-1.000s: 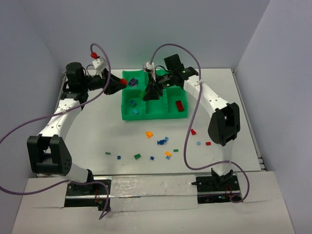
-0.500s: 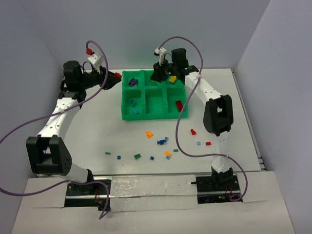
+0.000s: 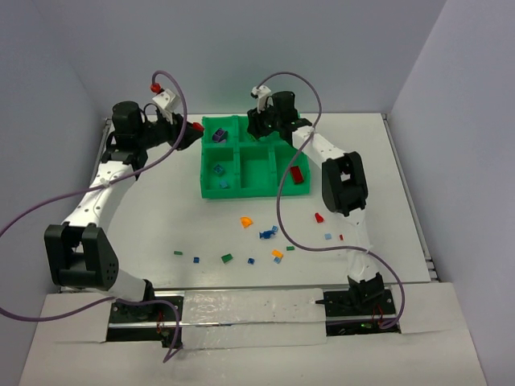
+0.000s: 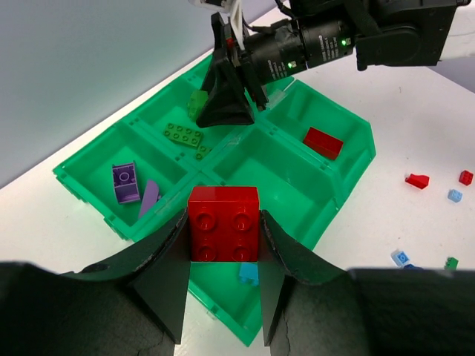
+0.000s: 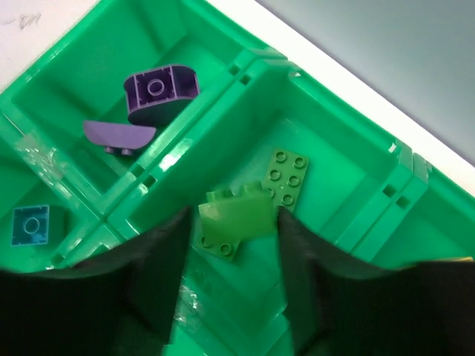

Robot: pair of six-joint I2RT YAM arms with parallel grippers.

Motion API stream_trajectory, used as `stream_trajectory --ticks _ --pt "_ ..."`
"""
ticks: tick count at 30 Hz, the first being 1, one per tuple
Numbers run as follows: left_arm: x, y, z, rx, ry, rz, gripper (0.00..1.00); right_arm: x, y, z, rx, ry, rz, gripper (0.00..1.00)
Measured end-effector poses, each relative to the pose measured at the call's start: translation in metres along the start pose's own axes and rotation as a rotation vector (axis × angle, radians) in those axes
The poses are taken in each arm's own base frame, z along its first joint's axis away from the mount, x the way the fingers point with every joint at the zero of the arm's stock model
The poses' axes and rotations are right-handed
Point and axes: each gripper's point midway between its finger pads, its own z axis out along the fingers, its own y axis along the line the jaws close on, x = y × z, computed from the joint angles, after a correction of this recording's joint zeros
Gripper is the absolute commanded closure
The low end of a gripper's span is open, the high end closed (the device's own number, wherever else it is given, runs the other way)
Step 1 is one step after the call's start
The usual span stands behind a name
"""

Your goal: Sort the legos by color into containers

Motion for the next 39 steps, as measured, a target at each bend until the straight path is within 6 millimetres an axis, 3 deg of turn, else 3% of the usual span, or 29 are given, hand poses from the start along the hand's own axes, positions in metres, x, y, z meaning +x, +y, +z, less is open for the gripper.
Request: stream_trajectory --ticks 5,11,14,20,23,26,31,39 --pt "0.004 -0.002 0.003 0.009 0.014 0.022 0.94 -0.014 -0.001 0.000 0.010 -0.032 -0.002 0.18" --pt "0.012 -0.004 0.005 0.041 0.014 0.091 0.92 -0.023 0.007 -0.010 -0.042 -0.049 0.039 0.16" --pt "0.028 -0.010 0.006 0.067 0.020 0.151 0.92 -0.038 0.033 -0.039 -0.172 -0.060 0.137 0.10" --pt "0.050 -0.034 0.018 0.141 0.039 0.312 0.91 -0.130 0.076 -0.129 -0.439 -0.198 0.283 0.06" --pt "0.051 -0.046 0.025 0.173 0.032 0.377 0.91 -0.154 0.103 -0.160 -0.543 -0.212 0.298 0.06" --pt "0.047 -0.052 0.030 0.186 0.018 0.422 0.91 -0.152 0.132 -0.165 -0.617 -0.161 0.307 0.06" --pt "0.045 -0.057 0.034 0.188 0.011 0.457 0.88 -0.119 0.164 -0.153 -0.681 -0.015 0.380 0.06" --pt "0.041 -0.070 0.041 0.201 0.001 0.491 0.85 -0.078 0.182 -0.146 -0.700 0.139 0.406 0.09"
